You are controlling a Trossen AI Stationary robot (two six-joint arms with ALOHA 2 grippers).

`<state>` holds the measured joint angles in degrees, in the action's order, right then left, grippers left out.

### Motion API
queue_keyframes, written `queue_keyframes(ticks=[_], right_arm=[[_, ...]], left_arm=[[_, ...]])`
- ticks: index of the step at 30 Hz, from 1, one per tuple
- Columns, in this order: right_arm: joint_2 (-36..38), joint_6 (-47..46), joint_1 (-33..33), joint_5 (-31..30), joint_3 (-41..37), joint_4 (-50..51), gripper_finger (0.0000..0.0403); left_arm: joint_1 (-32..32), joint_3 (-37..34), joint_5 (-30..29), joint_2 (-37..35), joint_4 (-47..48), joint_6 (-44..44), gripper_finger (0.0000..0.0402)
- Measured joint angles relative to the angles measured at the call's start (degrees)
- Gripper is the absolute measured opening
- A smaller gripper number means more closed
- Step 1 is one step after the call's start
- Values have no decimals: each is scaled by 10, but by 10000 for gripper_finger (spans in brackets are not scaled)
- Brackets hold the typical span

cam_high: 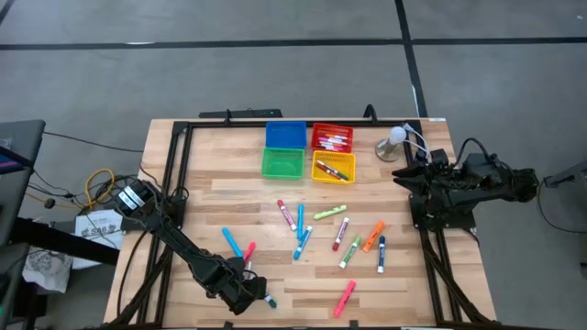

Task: Pick & Place Markers
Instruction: Put the small purple marker into the yellow basket

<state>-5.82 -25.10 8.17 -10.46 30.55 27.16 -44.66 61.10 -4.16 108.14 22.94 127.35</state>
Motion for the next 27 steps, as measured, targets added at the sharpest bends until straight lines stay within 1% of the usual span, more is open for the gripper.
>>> queue_keyframes(ticks=[8,15,20,27], right_arm=[[0,0,0,0,0,0,118],[0,0,0,0,0,0,118],[0,0,0,0,0,0,118],[0,0,0,0,0,0,118]], left_arm=[[1,0,-2,0,2,2,161],[21,0,-10,1,7,4,154],[30,0,2,1,12,-12,133],[28,0,14,1,27,-14,90]])
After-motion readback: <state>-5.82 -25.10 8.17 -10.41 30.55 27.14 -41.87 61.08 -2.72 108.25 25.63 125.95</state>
